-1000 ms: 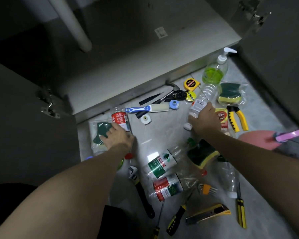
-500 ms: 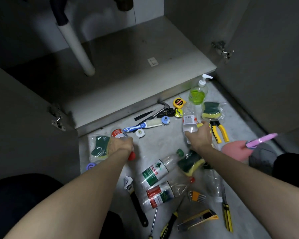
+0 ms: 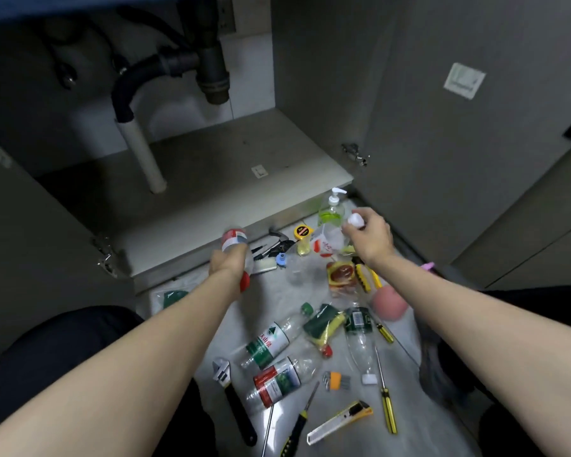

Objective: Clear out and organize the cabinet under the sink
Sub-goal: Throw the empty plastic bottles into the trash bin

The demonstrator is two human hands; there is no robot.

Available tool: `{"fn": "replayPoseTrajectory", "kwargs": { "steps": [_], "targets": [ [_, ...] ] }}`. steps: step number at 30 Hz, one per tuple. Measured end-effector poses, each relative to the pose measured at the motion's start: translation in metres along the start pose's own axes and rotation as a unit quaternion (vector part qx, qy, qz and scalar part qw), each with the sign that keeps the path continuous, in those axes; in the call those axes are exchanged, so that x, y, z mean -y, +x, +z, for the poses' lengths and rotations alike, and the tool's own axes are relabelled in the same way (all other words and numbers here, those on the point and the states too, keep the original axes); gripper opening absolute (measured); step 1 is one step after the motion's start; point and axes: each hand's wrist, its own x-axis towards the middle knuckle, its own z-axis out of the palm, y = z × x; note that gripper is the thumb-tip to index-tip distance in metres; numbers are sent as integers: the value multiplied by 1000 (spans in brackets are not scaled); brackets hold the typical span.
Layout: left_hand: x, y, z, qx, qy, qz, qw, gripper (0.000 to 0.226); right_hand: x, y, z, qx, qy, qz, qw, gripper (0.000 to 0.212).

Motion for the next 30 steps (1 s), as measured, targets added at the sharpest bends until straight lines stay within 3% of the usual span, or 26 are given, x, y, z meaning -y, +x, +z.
{"fn": "replayPoseTrajectory", "kwargs": {
  "steps": [3,9,14,24,27,30],
  "targets": [
    [-21,-28,7,69,-13,87,994,48,41,5,-41,-20,-1,-62,998,36],
    [-76,-96,11,198,-52,195,959,59,128,8,-119,-89,73,-135,984,38],
    [-119,-157,14,246,-38,254,935,26,162,-10,-174,-115,187,-139,966,34],
    [-145,-276,19,374,-33,281,883,23,145,-107,-283,-190,183,-244,933,21],
    [-140,-312,29,420,18,323,848,23,114,-142,-310,-216,188,-244,926,25],
    [-125,-346,44,463,94,378,796,39,73,-177,-338,-250,148,-232,928,29]
  ]
}}
